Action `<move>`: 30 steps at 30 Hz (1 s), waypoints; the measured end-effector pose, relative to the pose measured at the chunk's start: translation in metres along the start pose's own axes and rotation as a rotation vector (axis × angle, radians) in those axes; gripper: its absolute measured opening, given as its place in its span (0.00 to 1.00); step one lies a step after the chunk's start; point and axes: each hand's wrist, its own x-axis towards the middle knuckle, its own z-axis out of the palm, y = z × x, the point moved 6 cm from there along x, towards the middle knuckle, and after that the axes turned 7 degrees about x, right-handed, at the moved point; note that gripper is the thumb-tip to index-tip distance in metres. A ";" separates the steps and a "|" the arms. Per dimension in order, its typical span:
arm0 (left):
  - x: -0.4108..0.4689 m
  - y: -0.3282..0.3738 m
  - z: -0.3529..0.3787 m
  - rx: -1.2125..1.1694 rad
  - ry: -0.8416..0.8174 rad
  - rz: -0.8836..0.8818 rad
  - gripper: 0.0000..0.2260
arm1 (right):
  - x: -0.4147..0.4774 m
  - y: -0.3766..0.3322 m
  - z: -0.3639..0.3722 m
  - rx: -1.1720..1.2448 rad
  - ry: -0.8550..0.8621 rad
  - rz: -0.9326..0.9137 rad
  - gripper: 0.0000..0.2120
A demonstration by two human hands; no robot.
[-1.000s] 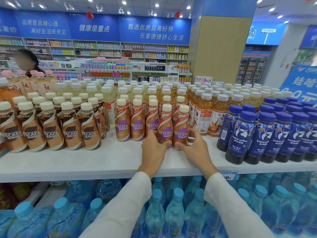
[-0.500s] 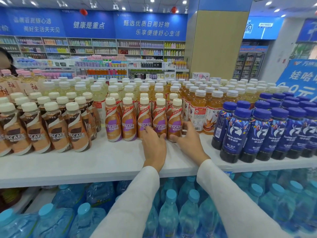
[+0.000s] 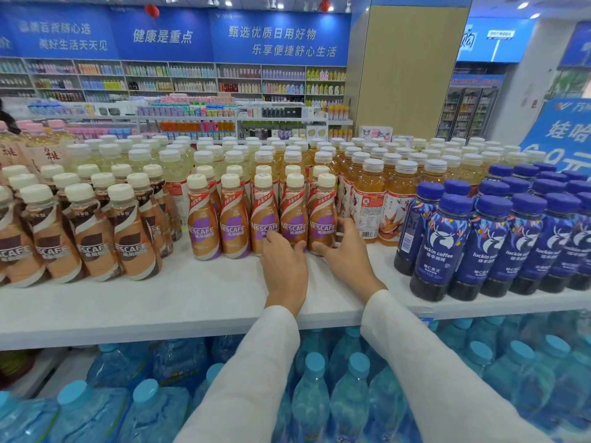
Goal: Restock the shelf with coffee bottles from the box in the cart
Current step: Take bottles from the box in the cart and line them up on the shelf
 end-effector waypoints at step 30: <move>-0.097 -0.074 -0.129 0.101 0.027 0.061 0.18 | -0.126 -0.020 -0.003 -0.033 -0.129 -0.099 0.20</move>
